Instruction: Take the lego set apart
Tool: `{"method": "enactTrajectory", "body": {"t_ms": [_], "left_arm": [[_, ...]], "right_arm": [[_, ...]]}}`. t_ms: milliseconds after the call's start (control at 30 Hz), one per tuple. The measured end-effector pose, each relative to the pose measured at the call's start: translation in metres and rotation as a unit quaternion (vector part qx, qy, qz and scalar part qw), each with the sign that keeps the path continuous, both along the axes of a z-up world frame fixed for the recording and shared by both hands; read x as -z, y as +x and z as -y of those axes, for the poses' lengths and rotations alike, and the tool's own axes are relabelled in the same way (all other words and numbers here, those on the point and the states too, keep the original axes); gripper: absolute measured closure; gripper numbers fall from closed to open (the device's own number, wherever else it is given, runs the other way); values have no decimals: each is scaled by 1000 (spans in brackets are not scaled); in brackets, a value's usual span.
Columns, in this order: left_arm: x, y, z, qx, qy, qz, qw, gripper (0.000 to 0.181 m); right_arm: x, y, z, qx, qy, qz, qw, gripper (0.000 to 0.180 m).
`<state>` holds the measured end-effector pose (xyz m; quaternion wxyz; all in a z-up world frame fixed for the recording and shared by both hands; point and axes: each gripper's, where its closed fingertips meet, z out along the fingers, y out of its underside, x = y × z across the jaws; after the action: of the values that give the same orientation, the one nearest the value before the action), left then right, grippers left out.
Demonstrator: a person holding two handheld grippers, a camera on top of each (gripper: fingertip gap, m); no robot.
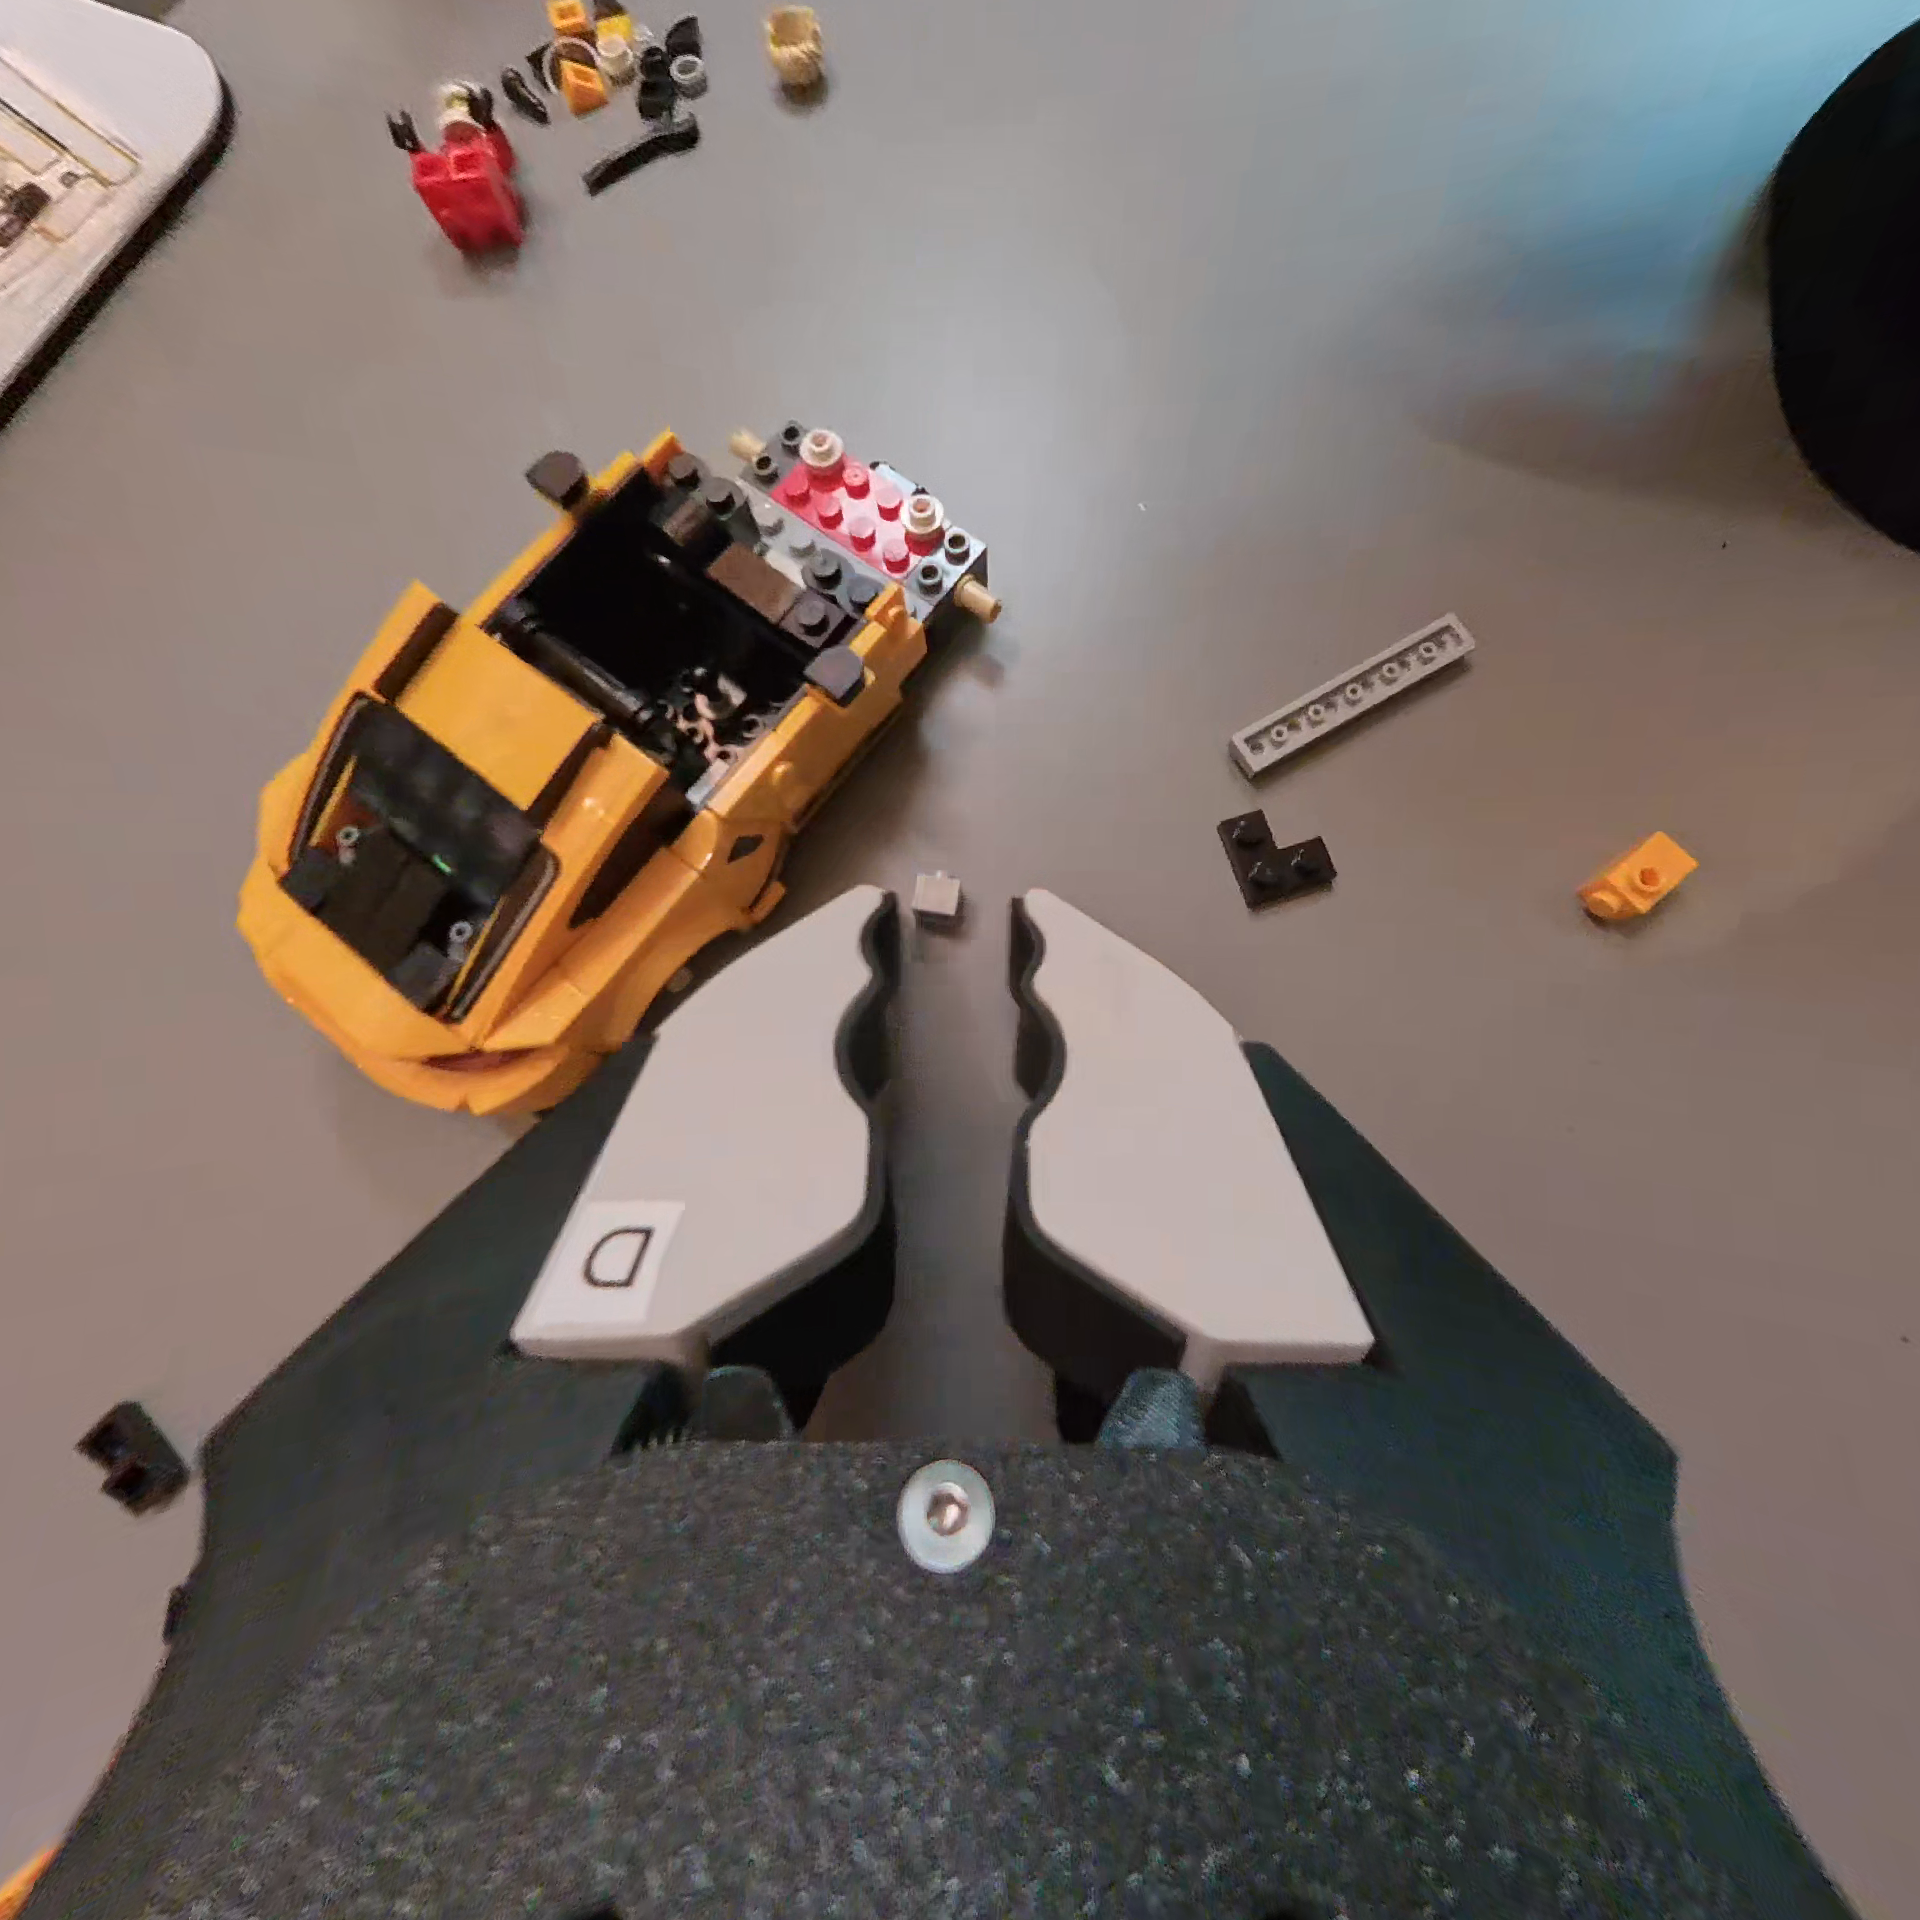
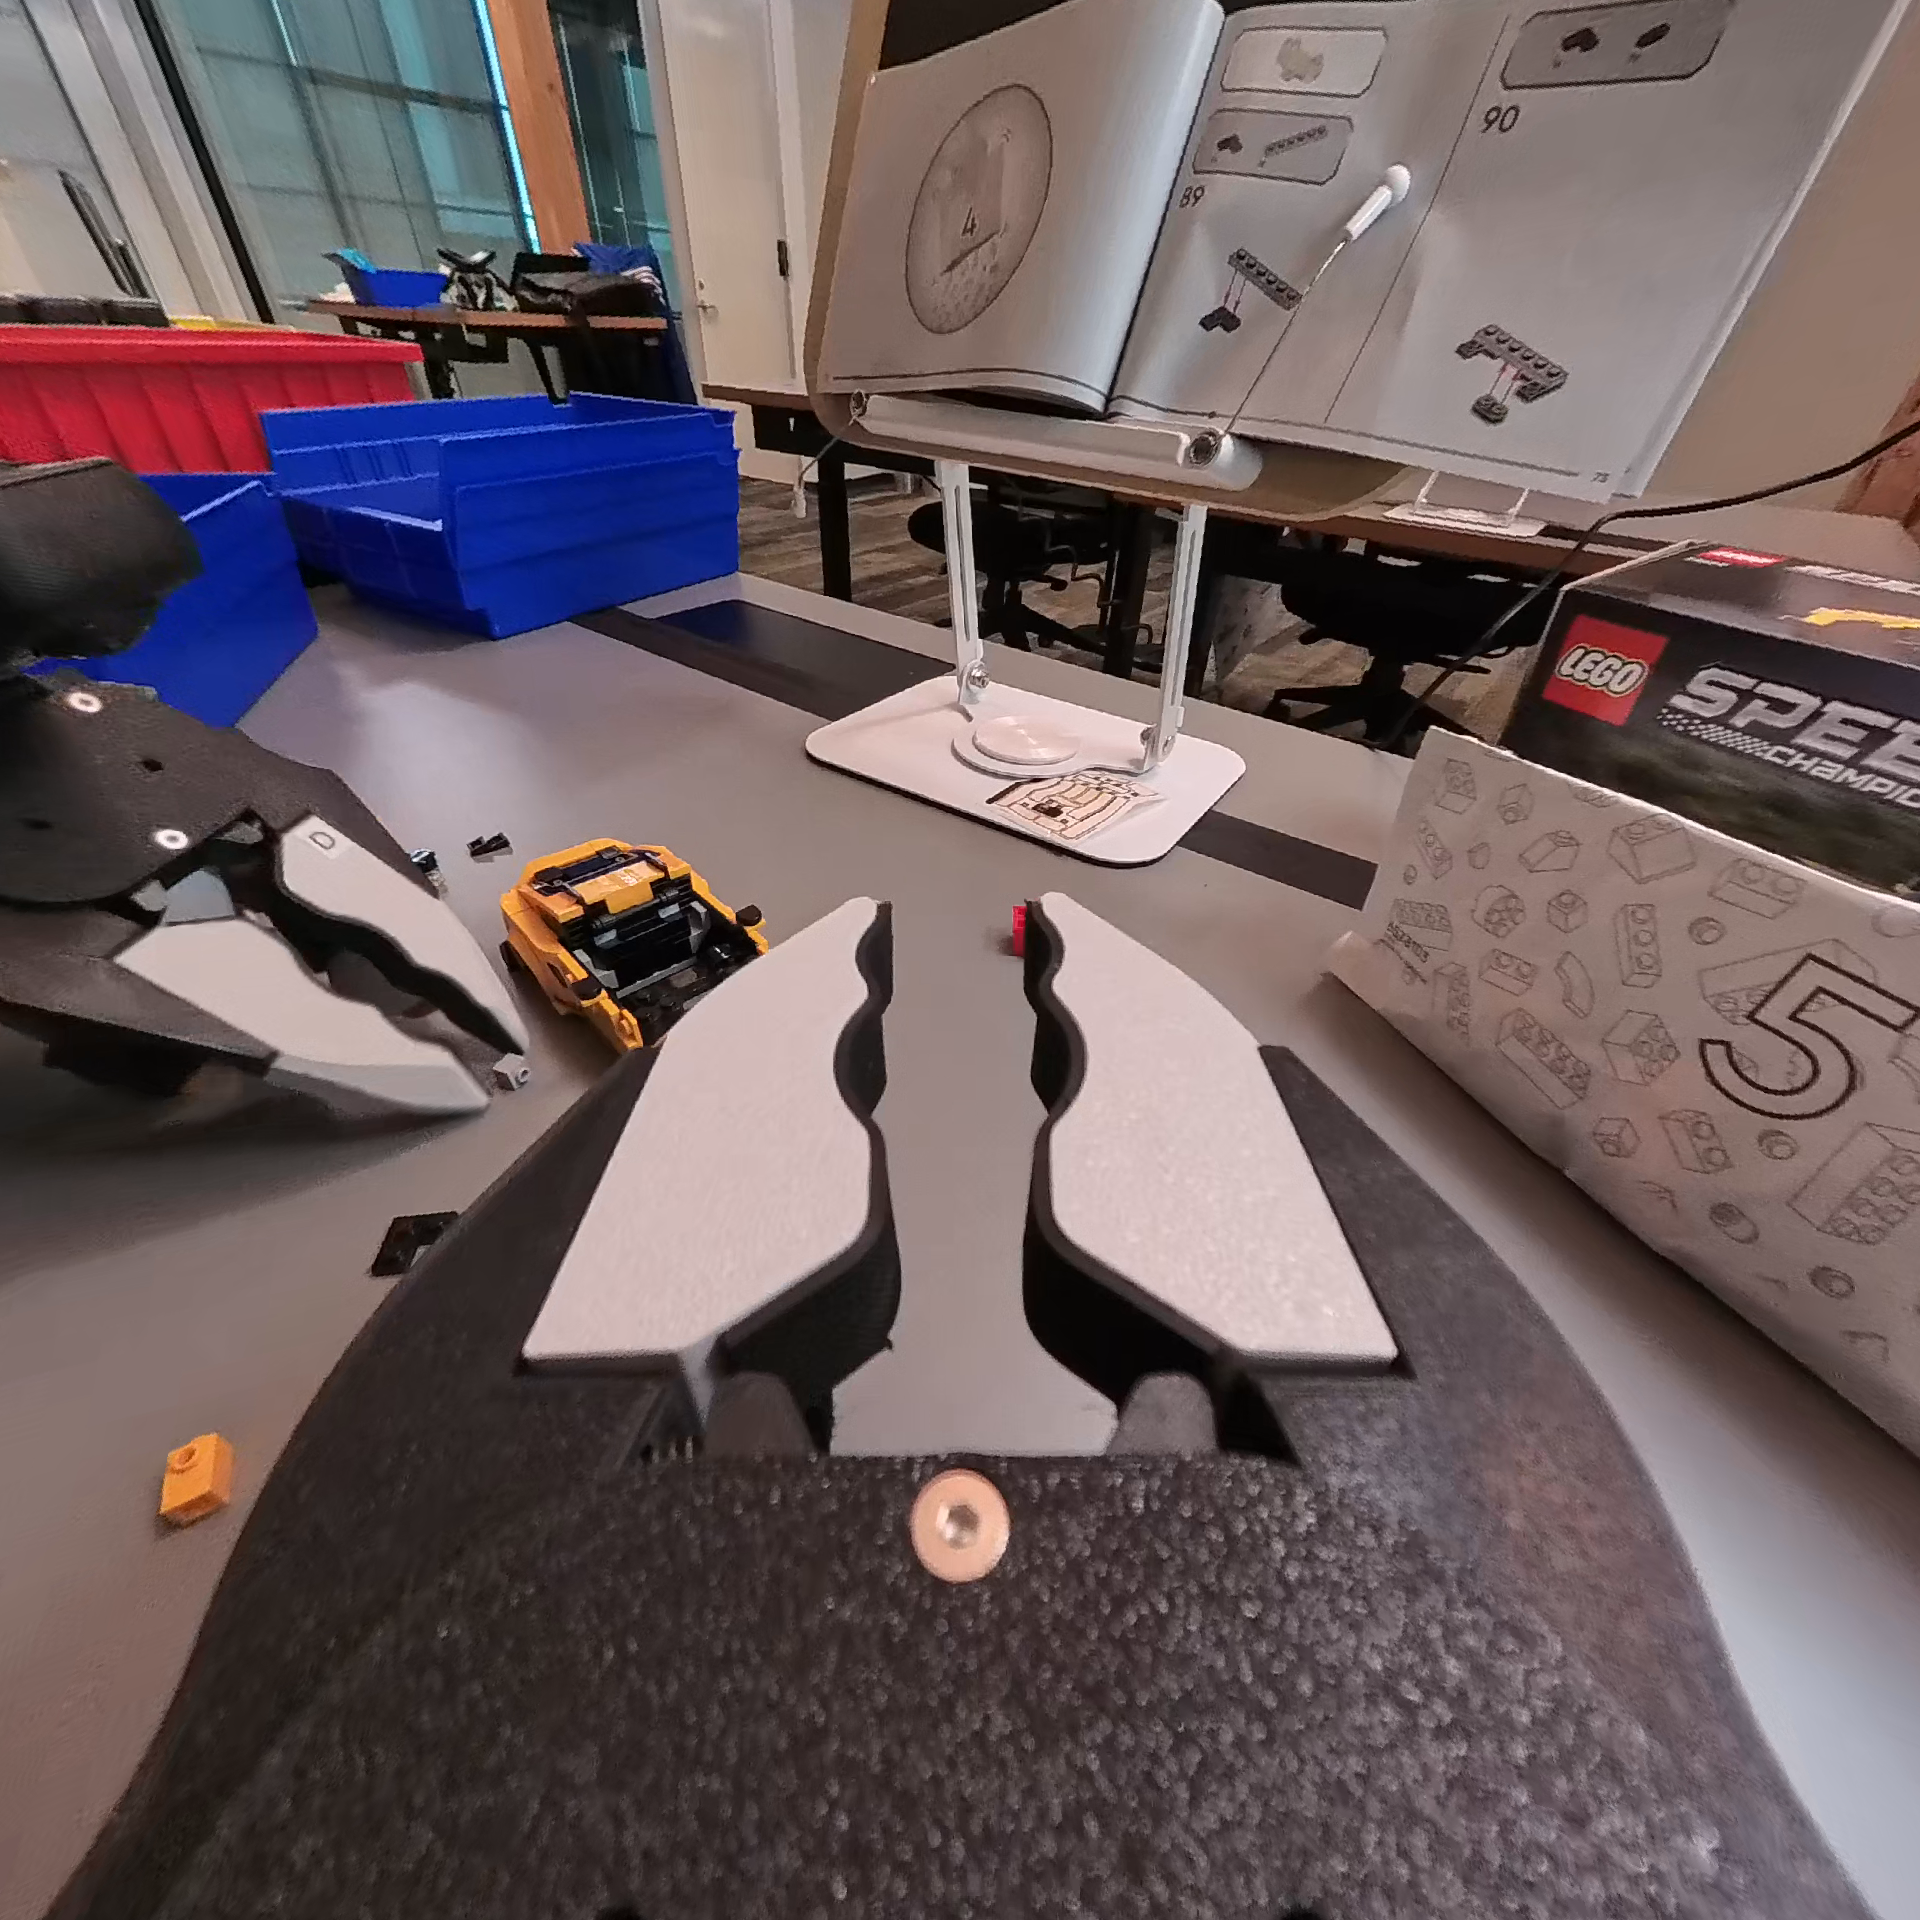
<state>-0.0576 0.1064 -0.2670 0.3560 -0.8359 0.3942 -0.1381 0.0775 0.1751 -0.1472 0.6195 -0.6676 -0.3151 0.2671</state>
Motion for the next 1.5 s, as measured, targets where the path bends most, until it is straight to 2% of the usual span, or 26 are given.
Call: {"method": "enactTrajectory", "body": {"t_ms": [33, 167, 233, 367, 433, 500, 633, 767, 800, 1033, 1200, 1267, 1367, 1433, 1500], "left_arm": [[0, -2, -1, -3, 1, -9, 1000, 173], [-18, -13, 4, -4, 28, -7, 1000, 173], [-37, -37, 5, -36, 61, -22, 997, 173], [-89, -129, 6, -198, 132, -24, 971, 173], [-112, -181, 14, -291, 170, -18, 941, 173], [-123, -234, 29, -376, 193, -47, 905, 173], [-101, -306, 59, -483, 129, -81, 862, 173], [-78, -333, 74, -524, 85, -80, 844, 174], [-73, -334, 76, -527, 74, -78, 843, 169], [-75, -329, 72, -526, 87, -86, 841, 143], [-75, -329, 72, -526, 84, -87, 842, 138], [-83, -319, 67, -506, 111, -74, 852, 144], [-101, -259, 51, -386, 161, -18, 908, 162], [-98, -191, 44, -263, 142, 50, 953, 159], [-87, -122, 44, -150, 90, 118, 977, 149]], "right_arm": [[0, 0, 0, 0, -1, 0, 1000, 156], [0, 0, 0, 0, -1, -1, 1000, 156], [-1, 2, -1, 6, 2, -2, 1000, 156], [-3, 7, -5, 20, 2, -12, 1000, 156], [-2, 8, -7, 22, -3, -15, 1000, 156], [-1, 7, -7, 21, -7, -17, 1000, 156], [-3, 7, -5, 21, -4, -16, 1000, 156], [-3, 7, -5, 23, -2, -14, 1000, 156], [-3, 7, -5, 23, -3, -14, 1000, 156], [-2, 7, -6, 20, -6, -14, 1000, 156], [-1, 7, -5, 17, -7, -14, 1000, 156], [-1, 7, -5, 17, -8, -14, 1000, 156], [0, 6, -6, 17, -10, -13, 1000, 156], [1, 6, -6, 16, -11, -13, 1000, 156], [1, 6, -6, 16, -10, -13, 1000, 156]]}}
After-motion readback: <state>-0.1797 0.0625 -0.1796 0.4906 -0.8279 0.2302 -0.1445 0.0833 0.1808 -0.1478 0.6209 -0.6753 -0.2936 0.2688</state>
